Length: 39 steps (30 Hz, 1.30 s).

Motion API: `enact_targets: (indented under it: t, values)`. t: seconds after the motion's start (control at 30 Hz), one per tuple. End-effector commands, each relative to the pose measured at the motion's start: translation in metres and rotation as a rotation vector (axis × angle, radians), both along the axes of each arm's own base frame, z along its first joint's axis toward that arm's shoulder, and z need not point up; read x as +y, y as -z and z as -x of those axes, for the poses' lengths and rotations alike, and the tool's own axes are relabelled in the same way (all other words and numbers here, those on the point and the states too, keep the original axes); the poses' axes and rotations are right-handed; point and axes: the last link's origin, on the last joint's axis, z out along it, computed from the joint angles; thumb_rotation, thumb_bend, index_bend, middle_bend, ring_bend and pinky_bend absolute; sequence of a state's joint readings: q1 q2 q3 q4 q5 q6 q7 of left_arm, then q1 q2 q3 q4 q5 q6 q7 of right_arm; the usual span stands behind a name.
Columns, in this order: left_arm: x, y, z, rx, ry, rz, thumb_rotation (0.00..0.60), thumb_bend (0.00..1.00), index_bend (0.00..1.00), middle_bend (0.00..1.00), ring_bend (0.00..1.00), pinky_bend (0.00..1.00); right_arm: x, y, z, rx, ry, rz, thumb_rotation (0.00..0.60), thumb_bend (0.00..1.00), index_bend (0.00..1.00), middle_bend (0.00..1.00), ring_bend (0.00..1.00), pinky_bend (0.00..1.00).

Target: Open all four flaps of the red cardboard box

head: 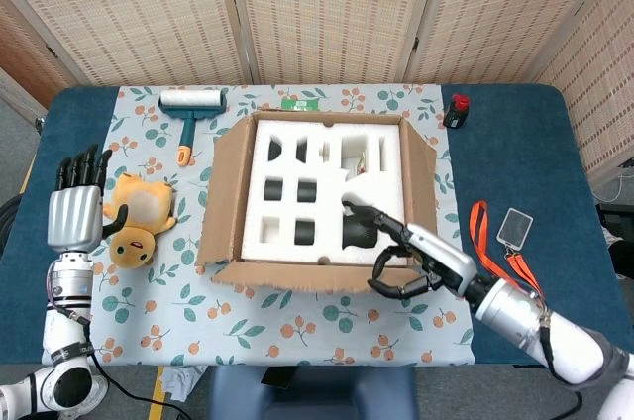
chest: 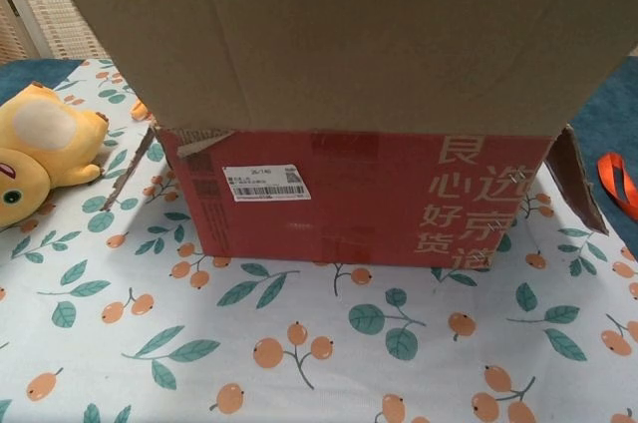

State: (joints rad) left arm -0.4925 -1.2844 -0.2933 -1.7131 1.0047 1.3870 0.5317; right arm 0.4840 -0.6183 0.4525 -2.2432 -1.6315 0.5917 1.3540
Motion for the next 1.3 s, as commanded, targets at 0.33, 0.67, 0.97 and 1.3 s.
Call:
enact_targets:
  t: [0.33, 0.67, 0.97, 1.3]
  values:
    - [-0.013, 0.009, -0.011, 0.012, 0.029, 0.039, 0.6, 0.4, 0.0, 0.0, 0.0, 0.0, 0.046, -0.005, 0.029, 0.167, -0.176, 0.105, 0.6, 0.42, 0.0, 0.0, 0.0, 0.25]
    - [-0.039, 0.007, 0.002, 0.029, -0.041, 0.157, 0.6, 0.41, 0.0, 0.0, 0.0, 0.0, 0.043, -0.019, 0.101, 0.687, -0.377, 0.471, 0.6, 0.42, 0.0, 0.0, 0.0, 0.0]
    - [-0.08, -0.004, 0.037, 0.031, -0.053, 0.19, 0.6, 0.43, 0.0, 0.0, 0.0, 0.0, 0.069, 0.002, 0.16, 1.058, -0.145, 0.782, 0.6, 0.42, 0.0, 0.0, 0.0, 0.0]
    - [-0.129, -0.01, 0.084, 0.016, -0.075, 0.187, 0.6, 0.44, 0.0, 0.0, 0.0, 0.0, 0.092, -0.003, 0.209, 1.156, 0.021, 0.758, 0.6, 0.42, 0.0, 0.0, 0.0, 0.0]
